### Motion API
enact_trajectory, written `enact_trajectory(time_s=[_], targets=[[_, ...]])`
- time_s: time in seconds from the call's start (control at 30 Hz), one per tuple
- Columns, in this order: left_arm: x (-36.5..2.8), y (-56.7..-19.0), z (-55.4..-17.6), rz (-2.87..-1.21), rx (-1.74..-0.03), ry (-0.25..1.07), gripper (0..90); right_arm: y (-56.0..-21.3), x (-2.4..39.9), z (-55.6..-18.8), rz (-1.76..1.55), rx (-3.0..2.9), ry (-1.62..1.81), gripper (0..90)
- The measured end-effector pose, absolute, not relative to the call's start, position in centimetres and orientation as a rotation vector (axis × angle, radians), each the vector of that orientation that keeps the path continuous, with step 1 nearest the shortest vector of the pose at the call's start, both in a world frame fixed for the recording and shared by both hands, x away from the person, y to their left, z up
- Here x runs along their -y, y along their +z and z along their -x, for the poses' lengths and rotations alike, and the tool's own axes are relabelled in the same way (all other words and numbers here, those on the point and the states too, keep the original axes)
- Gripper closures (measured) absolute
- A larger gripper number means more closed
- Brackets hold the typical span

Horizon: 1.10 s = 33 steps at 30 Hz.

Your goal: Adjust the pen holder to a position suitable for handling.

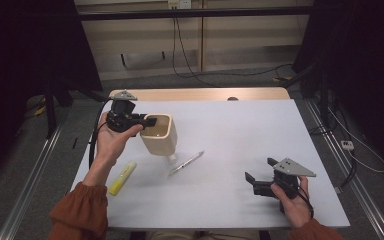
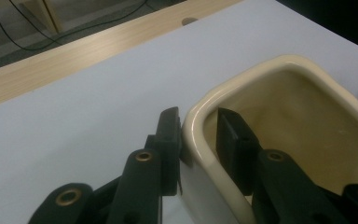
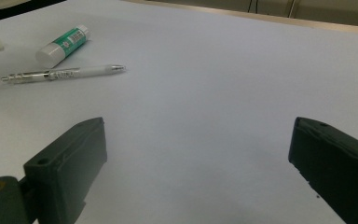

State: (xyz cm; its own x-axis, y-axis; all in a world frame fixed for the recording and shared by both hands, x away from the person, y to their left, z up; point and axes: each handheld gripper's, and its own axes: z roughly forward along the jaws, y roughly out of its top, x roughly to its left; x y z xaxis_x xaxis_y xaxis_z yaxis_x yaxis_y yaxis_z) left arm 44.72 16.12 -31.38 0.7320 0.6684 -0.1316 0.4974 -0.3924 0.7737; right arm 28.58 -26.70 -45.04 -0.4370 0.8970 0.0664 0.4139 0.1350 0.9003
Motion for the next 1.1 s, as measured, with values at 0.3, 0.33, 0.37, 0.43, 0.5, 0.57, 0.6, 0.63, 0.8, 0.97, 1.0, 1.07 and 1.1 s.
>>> enact_trajectory(time_s=[0.3,0.33,0.37,0.43,0.5,0.57,0.6,0.63,0.8,0.97,1.0,1.07,1.1], targets=[[-13.6,-31.6,-43.6,-2.095,-0.834,0.239,71.1,-45.0,26.7,-28.6,-1.256,-1.915,1.268,4.0],[-13.3,-31.7,-43.6,-2.100,-0.823,0.233,71.0,-45.0,26.7,-28.6,-1.255,-1.915,1.268,4.0],[-13.0,-31.7,-43.5,-2.096,-0.816,0.218,71.1,-45.0,26.7,-28.6,-1.255,-1.916,1.268,4.0],[-12.3,-31.8,-43.3,-2.097,-0.804,0.213,71.1,-45.0,26.7,-28.6,-1.257,-1.916,1.268,4.0],[-11.7,-31.9,-43.2,-2.099,-0.800,0.205,71.1,-45.0,26.7,-28.5,-1.255,-1.916,1.269,3.9],[-11.1,-32.0,-43.1,-2.097,-0.797,0.187,71.1,-45.0,26.7,-28.5,-1.252,-1.918,1.267,4.0],[-10.8,-32.1,-43.1,-2.103,-0.795,0.180,71.0,-45.0,26.8,-28.5,-1.252,-1.918,1.267,3.9],[-10.5,-32.2,-43.0,-2.104,-0.790,0.175,71.0,-45.0,26.8,-28.5,-1.252,-1.917,1.268,4.0],[-9.0,-32.8,-42.8,-2.119,-0.798,0.149,71.0,-45.0,26.8,-28.5,-1.253,-1.917,1.267,4.0],[-7.0,-33.7,-42.5,-2.132,-0.801,0.128,71.0,-45.0,26.8,-28.5,-1.255,-1.911,1.274,4.0],[-6.6,-33.8,-42.4,-2.134,-0.801,0.125,71.0,-44.9,26.8,-28.5,-1.256,-1.910,1.271,4.0],[-5.8,-34.1,-42.4,-2.138,-0.800,0.115,71.0,-44.9,26.9,-28.5,-1.251,-1.912,1.271,4.0],[-5.5,-34.3,-42.3,-2.138,-0.801,0.110,71.0,-44.9,26.9,-28.4,-1.251,-1.913,1.271,4.0]])
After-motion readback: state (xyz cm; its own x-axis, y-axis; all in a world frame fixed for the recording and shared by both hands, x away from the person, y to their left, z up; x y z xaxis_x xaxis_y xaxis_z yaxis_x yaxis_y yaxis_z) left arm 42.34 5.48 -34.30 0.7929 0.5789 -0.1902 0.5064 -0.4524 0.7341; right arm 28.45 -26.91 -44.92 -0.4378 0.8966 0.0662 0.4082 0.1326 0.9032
